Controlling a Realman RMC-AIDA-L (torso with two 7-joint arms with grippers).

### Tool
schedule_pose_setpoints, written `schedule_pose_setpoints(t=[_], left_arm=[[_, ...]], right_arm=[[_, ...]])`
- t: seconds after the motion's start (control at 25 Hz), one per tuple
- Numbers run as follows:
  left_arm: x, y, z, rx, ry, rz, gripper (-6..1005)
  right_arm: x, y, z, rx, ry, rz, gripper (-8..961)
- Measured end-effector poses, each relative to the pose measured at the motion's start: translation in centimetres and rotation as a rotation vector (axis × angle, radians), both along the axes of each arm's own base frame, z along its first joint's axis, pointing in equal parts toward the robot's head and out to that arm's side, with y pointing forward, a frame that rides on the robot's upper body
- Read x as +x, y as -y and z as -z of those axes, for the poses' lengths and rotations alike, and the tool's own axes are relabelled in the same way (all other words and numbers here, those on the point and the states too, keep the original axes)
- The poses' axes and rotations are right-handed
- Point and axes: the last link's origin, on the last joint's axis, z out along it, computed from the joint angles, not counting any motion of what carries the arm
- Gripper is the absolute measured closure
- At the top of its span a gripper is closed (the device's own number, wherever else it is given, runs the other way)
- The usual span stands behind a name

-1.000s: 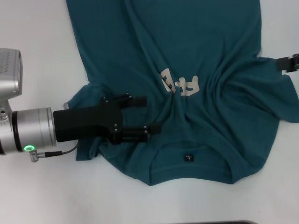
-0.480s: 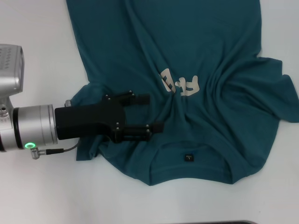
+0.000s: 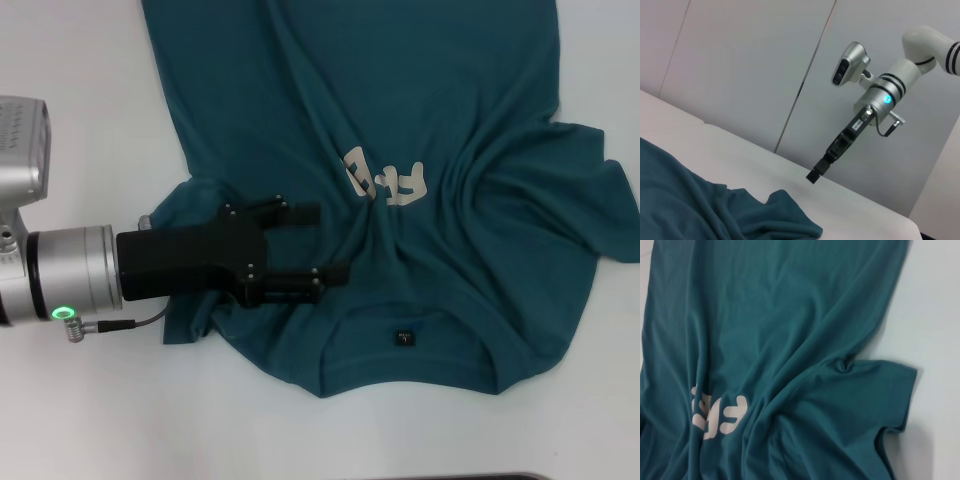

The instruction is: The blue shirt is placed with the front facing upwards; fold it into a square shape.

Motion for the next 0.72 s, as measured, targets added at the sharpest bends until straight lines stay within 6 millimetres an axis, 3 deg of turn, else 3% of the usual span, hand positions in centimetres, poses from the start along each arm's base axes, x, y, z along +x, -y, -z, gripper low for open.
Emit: schedule_pose_setpoints(t=[0.32, 0.72], left_arm=[[0.0, 0.0, 0.0, 0.002, -0.001, 0.002, 96], [-0.2, 0.1, 0.0, 0.006, -0.003, 0.000, 96]], right_arm=[[-0.3, -0.7, 2.7, 0.000, 0.007, -0.020, 55], [-0.4, -1.7, 3.9, 0.011, 0.060, -0.044, 58]])
